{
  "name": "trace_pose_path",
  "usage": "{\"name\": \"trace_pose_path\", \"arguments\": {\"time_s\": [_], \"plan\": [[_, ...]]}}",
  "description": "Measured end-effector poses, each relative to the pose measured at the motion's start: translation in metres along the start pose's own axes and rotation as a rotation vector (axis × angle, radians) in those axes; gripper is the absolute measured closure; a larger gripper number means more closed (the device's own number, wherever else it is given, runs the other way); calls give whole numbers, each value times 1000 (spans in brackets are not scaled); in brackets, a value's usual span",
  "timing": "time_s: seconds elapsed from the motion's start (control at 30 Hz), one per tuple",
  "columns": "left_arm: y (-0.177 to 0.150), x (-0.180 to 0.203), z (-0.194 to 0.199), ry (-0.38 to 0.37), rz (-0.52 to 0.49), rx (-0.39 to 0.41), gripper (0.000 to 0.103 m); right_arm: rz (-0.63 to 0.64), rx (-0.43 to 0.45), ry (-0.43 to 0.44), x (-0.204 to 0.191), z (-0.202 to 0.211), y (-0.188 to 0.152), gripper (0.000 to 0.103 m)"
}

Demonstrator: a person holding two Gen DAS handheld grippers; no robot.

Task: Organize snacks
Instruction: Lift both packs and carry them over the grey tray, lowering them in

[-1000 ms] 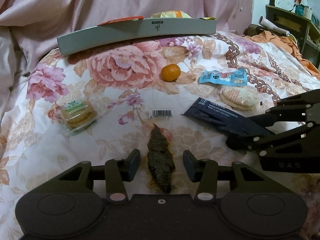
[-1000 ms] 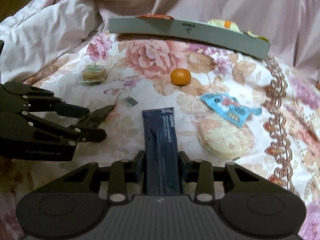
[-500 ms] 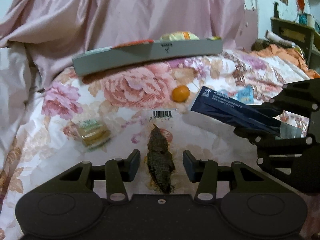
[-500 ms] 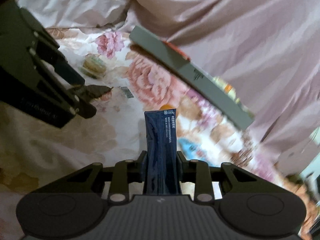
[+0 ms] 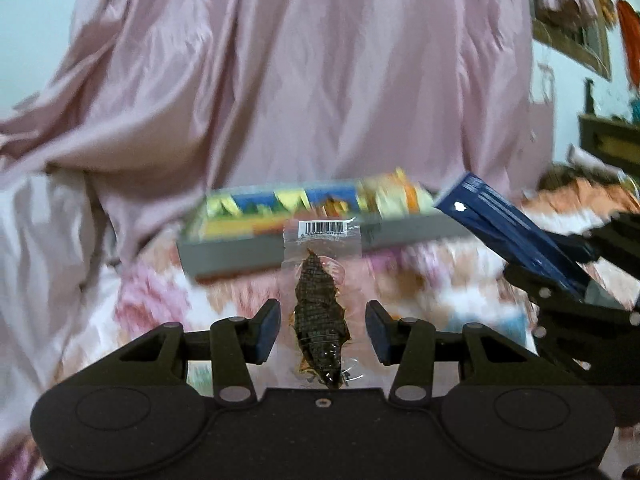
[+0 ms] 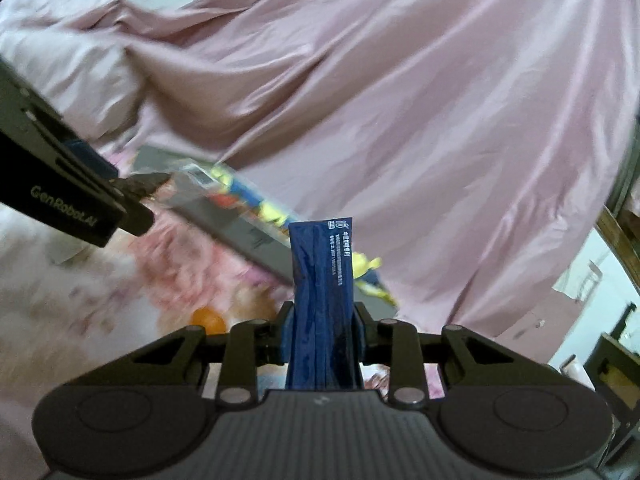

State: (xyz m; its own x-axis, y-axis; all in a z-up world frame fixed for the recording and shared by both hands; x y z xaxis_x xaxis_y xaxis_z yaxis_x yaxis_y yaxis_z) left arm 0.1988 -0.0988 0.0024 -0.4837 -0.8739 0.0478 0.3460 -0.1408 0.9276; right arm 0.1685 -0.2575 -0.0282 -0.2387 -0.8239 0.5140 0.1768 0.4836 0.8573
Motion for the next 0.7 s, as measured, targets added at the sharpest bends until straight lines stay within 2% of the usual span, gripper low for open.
{"name": "trace_pose_path", "arguments": {"time_s": [0.2, 0.3, 0.7], "plan": [[39, -4, -18, 72, 37, 69, 54, -147, 62, -58, 29, -34, 23, 70], [57, -4, -31, 97, 45, 84, 54, -211, 66, -65, 41, -55, 28, 70], [102, -18, -113, 123, 117, 85, 54, -420, 65, -65, 60, -133, 24, 70]]}}
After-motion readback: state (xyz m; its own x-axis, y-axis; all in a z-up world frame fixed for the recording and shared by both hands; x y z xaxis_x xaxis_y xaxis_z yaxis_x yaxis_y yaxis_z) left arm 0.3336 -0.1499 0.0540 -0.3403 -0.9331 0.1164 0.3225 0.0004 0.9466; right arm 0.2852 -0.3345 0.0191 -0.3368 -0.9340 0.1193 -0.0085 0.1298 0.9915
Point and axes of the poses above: each gripper's, at about its wrist camera, not at the fingertips, and z roughly against the way its jaws point, x to its right, y to its top, the point moved 3 cm from there along -z, roughly the way its jaws point, and after that the axes turned 15 degrees about -y, right-handed, at the moved point
